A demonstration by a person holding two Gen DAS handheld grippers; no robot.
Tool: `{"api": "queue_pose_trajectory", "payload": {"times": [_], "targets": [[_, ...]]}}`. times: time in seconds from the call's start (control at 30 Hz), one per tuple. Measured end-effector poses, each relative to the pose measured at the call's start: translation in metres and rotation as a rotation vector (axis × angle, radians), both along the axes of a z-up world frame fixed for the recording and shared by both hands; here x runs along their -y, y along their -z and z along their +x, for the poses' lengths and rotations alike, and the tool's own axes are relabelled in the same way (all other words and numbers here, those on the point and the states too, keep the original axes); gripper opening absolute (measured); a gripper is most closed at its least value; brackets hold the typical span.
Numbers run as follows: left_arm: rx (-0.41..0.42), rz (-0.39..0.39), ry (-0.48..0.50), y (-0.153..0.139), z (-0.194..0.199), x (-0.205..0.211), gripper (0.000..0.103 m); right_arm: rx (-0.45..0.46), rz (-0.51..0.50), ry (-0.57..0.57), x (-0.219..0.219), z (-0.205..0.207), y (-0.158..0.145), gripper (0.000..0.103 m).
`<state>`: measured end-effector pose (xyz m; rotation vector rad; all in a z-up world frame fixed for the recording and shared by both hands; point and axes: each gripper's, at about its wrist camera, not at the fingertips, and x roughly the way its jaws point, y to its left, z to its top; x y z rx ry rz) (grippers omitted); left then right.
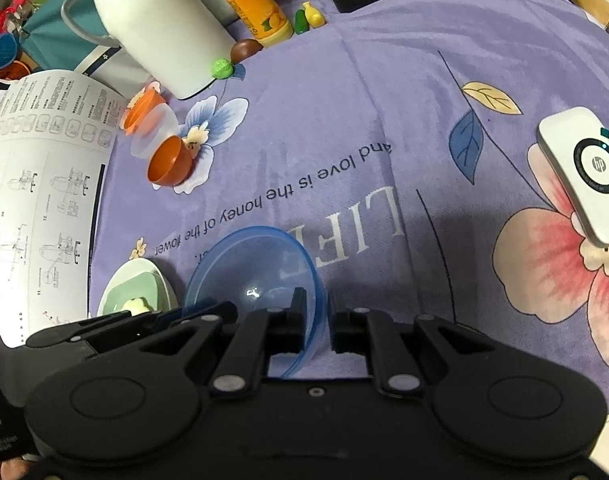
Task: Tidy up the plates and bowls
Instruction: 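Carry the blue bowl with both grippers and lower it beside the plate stack, then open both grippers to release the blue bowl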
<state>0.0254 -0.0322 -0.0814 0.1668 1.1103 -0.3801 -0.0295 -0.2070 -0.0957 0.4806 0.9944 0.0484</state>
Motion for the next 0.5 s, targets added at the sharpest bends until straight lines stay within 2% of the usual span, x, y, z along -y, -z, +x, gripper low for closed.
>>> {"api": "queue_pose_trajectory", "payload": {"times": [0.13,0.23,0.3,0.33,0.37,0.4,0.43,0.47,0.5], "targets": [[-0.006,-0.001,-0.004,0.004,0.001,0.0,0.01,-0.002,-0.005,0.004,-0.001,0.001,0.001,0.014],[-0.004,-0.004,-0.004,0.004,0.001,-0.001,0.014,-0.003,-0.008,0.006,0.0,0.001,0.002,0.02],[0.01,-0.005,-0.007,0.001,0.001,-0.002,0.029,0.008,-0.026,0.008,-0.001,0.0,0.0,0.03],[0.02,-0.006,-0.013,-0.001,0.0,-0.004,0.055,0.016,-0.041,0.007,-0.003,0.0,-0.002,0.033],[0.041,-0.006,-0.023,-0.004,0.0,-0.005,0.077,0.023,-0.047,0.005,-0.003,0.0,-0.003,0.045],[0.069,-0.003,-0.034,-0.008,-0.001,-0.007,0.084,0.03,-0.05,0.007,-0.003,0.0,-0.005,0.066],[0.098,0.003,-0.041,-0.011,-0.003,-0.009,0.089,0.038,-0.055,0.01,-0.003,0.0,-0.007,0.076],[0.117,0.005,-0.044,-0.015,-0.003,-0.01,0.09,0.052,-0.063,0.012,-0.003,-0.001,-0.009,0.087],[0.127,0.001,-0.044,-0.018,-0.004,-0.012,0.091,0.062,-0.071,0.014,-0.003,-0.002,-0.011,0.09]]}}
